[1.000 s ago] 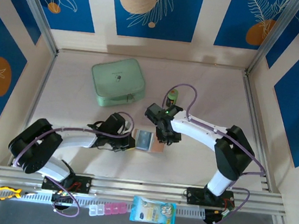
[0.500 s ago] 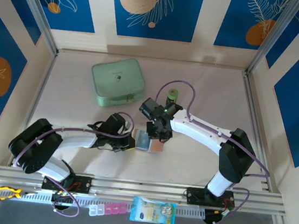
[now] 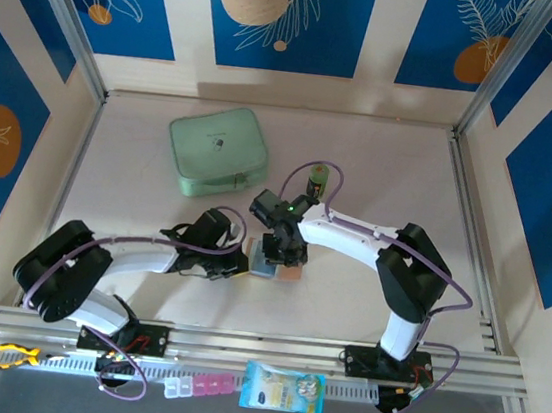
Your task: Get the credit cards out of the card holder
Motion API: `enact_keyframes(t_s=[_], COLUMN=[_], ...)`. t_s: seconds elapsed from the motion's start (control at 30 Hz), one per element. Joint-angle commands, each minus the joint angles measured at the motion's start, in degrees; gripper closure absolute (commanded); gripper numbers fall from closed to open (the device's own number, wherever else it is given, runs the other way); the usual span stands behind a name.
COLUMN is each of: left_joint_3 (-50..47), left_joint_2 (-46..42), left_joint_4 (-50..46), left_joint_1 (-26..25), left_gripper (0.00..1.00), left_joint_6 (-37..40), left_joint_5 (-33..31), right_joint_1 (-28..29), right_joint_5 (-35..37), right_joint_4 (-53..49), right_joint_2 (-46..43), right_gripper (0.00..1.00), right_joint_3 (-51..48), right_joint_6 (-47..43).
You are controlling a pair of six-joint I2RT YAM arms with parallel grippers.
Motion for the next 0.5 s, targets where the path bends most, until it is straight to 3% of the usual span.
enact_keyframes(t_s=[0.0, 0.13, 0.47], left_joint_3=[0.15, 2.26, 4.56], left_joint_2=[-4.43, -5.71, -1.90], left_joint_4=[-4.83, -9.48, -8.27], left_joint_1=[-0.64, -0.64, -0.61], left_gripper=[0.95, 0.94, 0.96], left_joint_6=[1.14, 3.06, 4.25], left_joint_5=[-4.12, -5.85, -6.18], right_joint_1=[-1.57, -3.09, -4.19], right_joint_5=[0.61, 0.52, 1.23], right_joint_4=[0.18, 1.50, 5.18], right_joint_2=[0.63, 1.44, 4.63], right_gripper=[0.71, 0.71, 0.71], right_joint_3=[-2.04, -3.37, -4.62], right_joint_6=[-0.09, -1.40, -5.04])
